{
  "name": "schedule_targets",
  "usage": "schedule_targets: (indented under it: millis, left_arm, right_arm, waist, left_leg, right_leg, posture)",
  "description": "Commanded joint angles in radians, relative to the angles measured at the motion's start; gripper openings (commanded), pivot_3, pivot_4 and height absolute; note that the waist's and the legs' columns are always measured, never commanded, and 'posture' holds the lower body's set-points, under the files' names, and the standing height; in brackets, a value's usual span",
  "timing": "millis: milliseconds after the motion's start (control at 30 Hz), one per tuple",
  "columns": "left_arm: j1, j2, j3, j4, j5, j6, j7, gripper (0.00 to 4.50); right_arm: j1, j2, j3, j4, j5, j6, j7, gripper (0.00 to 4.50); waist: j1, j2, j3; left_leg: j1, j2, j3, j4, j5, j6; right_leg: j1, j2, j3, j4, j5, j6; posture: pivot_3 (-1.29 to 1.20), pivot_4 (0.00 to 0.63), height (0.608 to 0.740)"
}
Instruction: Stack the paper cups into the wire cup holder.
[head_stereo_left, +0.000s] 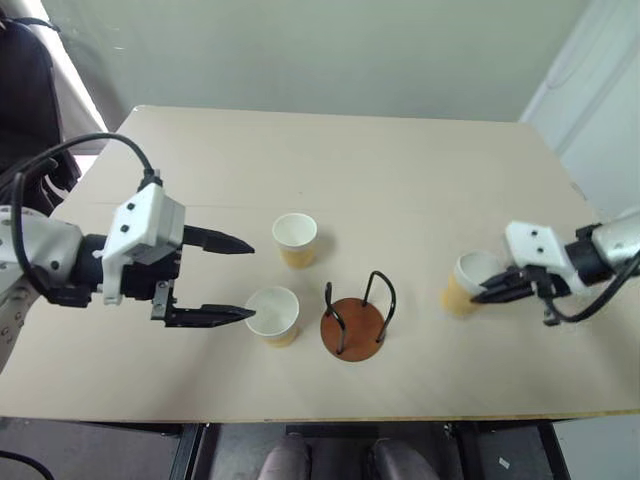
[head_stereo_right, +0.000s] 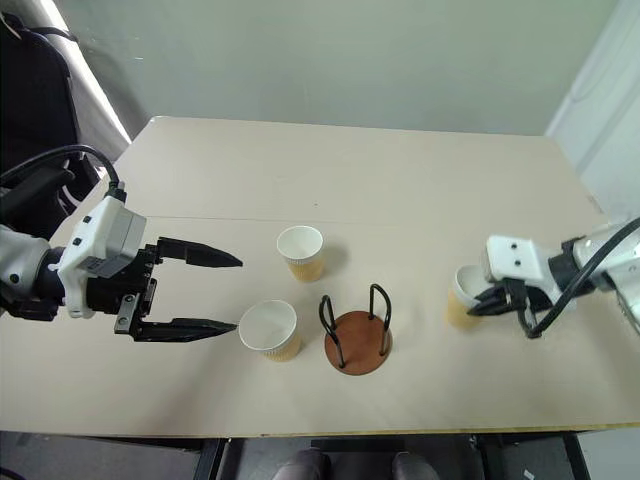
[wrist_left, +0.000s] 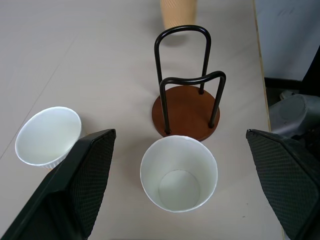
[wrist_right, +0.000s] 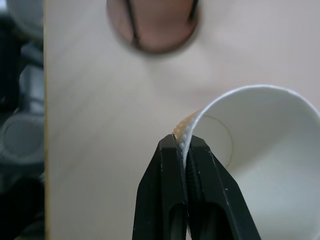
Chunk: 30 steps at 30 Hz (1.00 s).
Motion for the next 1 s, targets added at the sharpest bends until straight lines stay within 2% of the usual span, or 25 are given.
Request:
schedule_targets:
  millis: [33, 167, 300, 467, 1000]
  left_arm:
    - [0.0, 0.017, 0.037, -0.02, -0.006, 0.007, 0.01, 4.5]
    - [-0.004, 0.017, 0.03, -0.016, -0.006, 0.007, 0.013, 4.5]
    - [-0.013, 0.011, 0.015, -0.017, -0.008, 0.008, 0.022, 4.5]
    - [-0.013, 0.01, 0.0, -0.024, -0.008, 0.013, 0.028, 4.5]
    - [-0.001, 0.013, 0.018, -0.034, -0.016, 0.022, 0.031, 4.5]
  right_arm:
    - [-0.134, 0.028, -0.055, 0.014, 0.072, 0.03, 0.025, 0.05]
    - [-0.326, 0.105, -0.044, 0.066, 0.113, 0.055, 0.025, 0.05]
    - [-0.452, 0.252, -0.024, 0.029, 0.2, 0.147, -0.038, 0.05]
    - [-0.373, 0.328, 0.097, -0.076, 0.135, 0.145, -0.087, 0.05]
    - [-0.291, 0.312, 0.16, -0.17, 0.135, 0.149, -0.048, 0.05]
  waist:
    - [-0.002, 0.0, 0.0]
    - [-0.005, 0.0, 0.0]
    - [-0.008, 0.0, 0.0]
    - [-0.003, 0.0, 0.0]
    - [-0.006, 0.0, 0.0]
  left_leg:
    - [0.0, 0.0, 0.0, 0.0, 0.0, 0.0]
    - [0.0, 0.0, 0.0, 0.0, 0.0, 0.0]
    - [0.0, 0.001, 0.0, 0.0, 0.0, 0.0]
    - [0.0, 0.0, -0.002, 0.0, 0.0, 0.0]
    - [-0.002, 0.0, -0.002, 0.002, 0.0, 0.0]
  right_leg:
    - [0.0, 0.0, 0.0, 0.0, 0.0, 0.0]
    - [-0.001, 0.0, 0.0, 0.001, 0.0, 0.0]
    - [-0.001, 0.001, 0.0, 0.001, 0.0, 0.0]
    - [0.0, 0.001, -0.001, 0.0, 0.0, 0.0]
    - [-0.001, 0.0, -0.001, 0.0, 0.0, 0.0]
  posture:
    - [0.0, 0.15, 0.74]
    - [0.0, 0.15, 0.74]
    - [0.0, 0.15, 0.74]
    - [0.0, 0.15, 0.74]
    - [0.0, 0.15, 0.74]
